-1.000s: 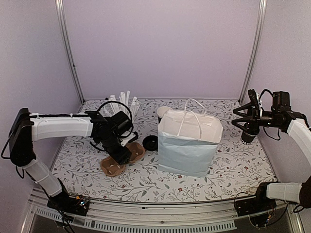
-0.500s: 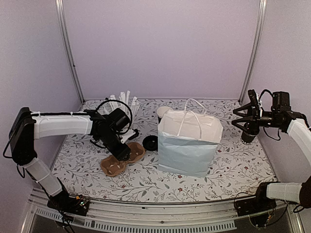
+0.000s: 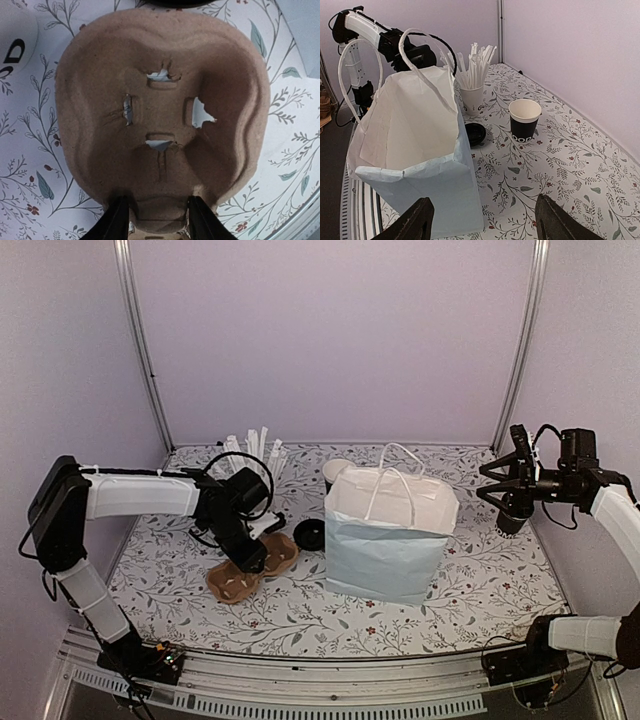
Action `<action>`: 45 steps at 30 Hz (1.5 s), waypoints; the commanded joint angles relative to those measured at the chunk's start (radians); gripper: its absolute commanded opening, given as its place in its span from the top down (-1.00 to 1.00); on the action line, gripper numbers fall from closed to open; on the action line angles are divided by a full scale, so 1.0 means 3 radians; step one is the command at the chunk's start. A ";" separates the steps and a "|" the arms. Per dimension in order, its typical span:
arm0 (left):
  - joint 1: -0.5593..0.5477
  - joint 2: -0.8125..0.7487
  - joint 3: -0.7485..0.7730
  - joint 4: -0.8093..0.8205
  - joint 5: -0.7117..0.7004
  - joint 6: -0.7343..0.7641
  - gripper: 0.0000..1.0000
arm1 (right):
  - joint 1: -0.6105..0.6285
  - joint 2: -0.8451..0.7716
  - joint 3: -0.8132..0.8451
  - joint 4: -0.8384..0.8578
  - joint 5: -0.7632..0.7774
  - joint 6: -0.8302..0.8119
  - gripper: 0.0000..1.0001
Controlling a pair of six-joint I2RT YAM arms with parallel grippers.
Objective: Pack the takeout coffee
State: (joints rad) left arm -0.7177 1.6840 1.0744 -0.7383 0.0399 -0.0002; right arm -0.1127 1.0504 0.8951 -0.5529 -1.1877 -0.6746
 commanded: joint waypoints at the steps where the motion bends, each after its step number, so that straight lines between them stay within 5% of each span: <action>1: 0.0035 0.0061 0.0077 0.0063 0.0133 0.0078 0.15 | -0.0018 0.0017 -0.0039 -0.0013 -0.0029 -0.0042 -0.45; 22: -0.0013 -0.0242 0.0236 -0.0115 0.0207 -0.0075 0.38 | -0.0018 0.0035 -0.0033 0.0007 -0.0025 -0.0032 -0.45; 29: -0.0295 -0.0513 0.0456 -0.0288 0.0208 -0.0179 0.36 | 0.0031 0.0279 0.0632 -0.0316 0.0000 0.0012 -0.47; 42: -0.0556 -0.1228 0.0809 -0.0542 0.0031 -0.0438 0.34 | 0.1323 0.1366 0.2049 -0.1464 0.0602 -0.0502 -0.58; 45: -0.0562 -0.1357 0.0912 -0.0556 -0.0053 -0.0464 0.35 | 0.1566 0.1459 0.2097 -0.1315 0.0846 -0.0415 -0.60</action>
State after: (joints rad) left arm -0.8753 1.3201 1.3025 -0.8730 0.0628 -0.1104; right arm 0.2798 1.4631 1.4841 -0.8764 -1.0214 -0.7650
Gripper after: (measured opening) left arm 0.329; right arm 0.795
